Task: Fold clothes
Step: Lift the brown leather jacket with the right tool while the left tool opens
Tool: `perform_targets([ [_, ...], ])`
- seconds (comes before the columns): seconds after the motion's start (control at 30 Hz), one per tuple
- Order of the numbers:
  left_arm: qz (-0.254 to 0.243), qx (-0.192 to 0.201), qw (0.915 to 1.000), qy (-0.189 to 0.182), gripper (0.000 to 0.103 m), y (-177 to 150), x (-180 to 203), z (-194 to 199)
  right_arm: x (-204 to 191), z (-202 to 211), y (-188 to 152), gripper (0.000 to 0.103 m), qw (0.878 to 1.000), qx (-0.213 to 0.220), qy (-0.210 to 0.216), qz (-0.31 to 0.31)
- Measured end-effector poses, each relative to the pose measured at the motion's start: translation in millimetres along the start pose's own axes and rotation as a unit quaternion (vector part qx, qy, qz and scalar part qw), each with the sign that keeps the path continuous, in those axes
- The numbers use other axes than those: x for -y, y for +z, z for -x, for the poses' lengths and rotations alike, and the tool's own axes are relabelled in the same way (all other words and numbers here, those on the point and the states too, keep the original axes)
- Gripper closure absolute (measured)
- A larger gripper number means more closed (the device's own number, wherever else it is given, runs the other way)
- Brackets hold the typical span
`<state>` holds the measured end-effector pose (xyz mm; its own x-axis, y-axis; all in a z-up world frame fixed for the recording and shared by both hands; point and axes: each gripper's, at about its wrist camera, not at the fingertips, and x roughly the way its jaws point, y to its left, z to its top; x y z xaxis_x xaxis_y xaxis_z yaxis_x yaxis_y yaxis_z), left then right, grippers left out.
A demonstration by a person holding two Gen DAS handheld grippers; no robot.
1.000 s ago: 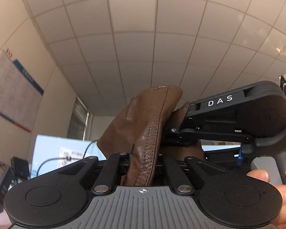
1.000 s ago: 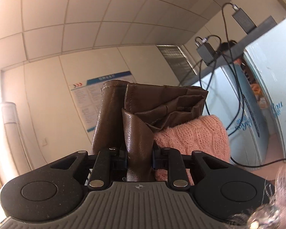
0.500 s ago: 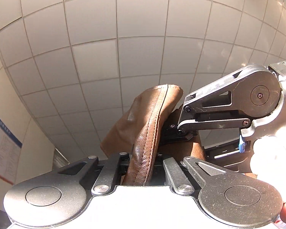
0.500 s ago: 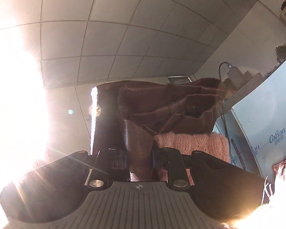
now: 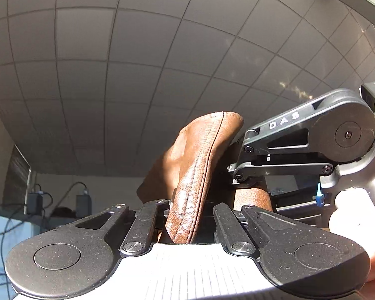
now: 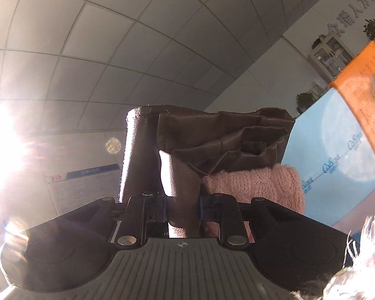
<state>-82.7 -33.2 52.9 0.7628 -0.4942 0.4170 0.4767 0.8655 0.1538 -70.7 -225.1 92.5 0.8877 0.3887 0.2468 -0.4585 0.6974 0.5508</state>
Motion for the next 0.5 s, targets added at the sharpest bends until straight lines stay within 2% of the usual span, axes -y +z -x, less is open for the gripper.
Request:
perform_targets([
  [0.07, 0.031, -0.038, 0.9978, -0.044, 0.098, -8.4, 11.2, -4.3, 19.5, 15.9, 0.2, 0.083, 0.999, -0.002, -0.039, -0.005],
  [0.17, 0.07, -0.106, 0.9844, -0.122, 0.095, -23.3, 23.1, -12.6, 53.1, 38.5, -4.9, 0.083, 0.995, -0.007, -0.095, -0.026],
  [0.2, 0.085, -0.131, 0.9773, -0.143, 0.092, -27.8, 24.0, -16.2, 63.9, 47.1, -8.0, 0.083, 0.993, -0.008, -0.113, -0.034],
  [0.27, 0.124, -0.182, 0.9577, -0.186, 0.087, -34.7, 19.7, -23.6, 87.1, 64.9, -14.3, 0.083, 0.986, -0.005, -0.154, -0.059],
  [0.33, 0.165, -0.211, 0.9424, -0.2, 0.076, -42.6, 8.3, -30.0, 109.4, 80.3, -18.9, 0.083, 0.978, 0.006, -0.19, -0.09],
  [0.37, 0.182, -0.218, 0.9373, -0.202, 0.061, -46.4, -0.7, -34.5, 119.2, 83.7, -21.1, 0.084, 0.973, 0.009, -0.205, -0.107],
  [0.4, 0.196, -0.218, 0.9343, -0.203, 0.037, -45.4, -8.9, -33.6, 128.6, 87.4, -22.7, 0.084, 0.968, 0.011, -0.219, -0.124],
  [0.47, 0.212, -0.21, 0.9319, -0.207, 0.015, -38.2, -25.1, -24.1, 145.9, 96.2, -25.7, 0.083, 0.958, 0.015, -0.245, -0.151],
  [0.5, 0.211, -0.209, 0.9316, -0.21, 0.012, -35.7, -34.2, -18.4, 153.1, 102.0, -26.9, 0.083, 0.954, 0.017, -0.255, -0.158],
])
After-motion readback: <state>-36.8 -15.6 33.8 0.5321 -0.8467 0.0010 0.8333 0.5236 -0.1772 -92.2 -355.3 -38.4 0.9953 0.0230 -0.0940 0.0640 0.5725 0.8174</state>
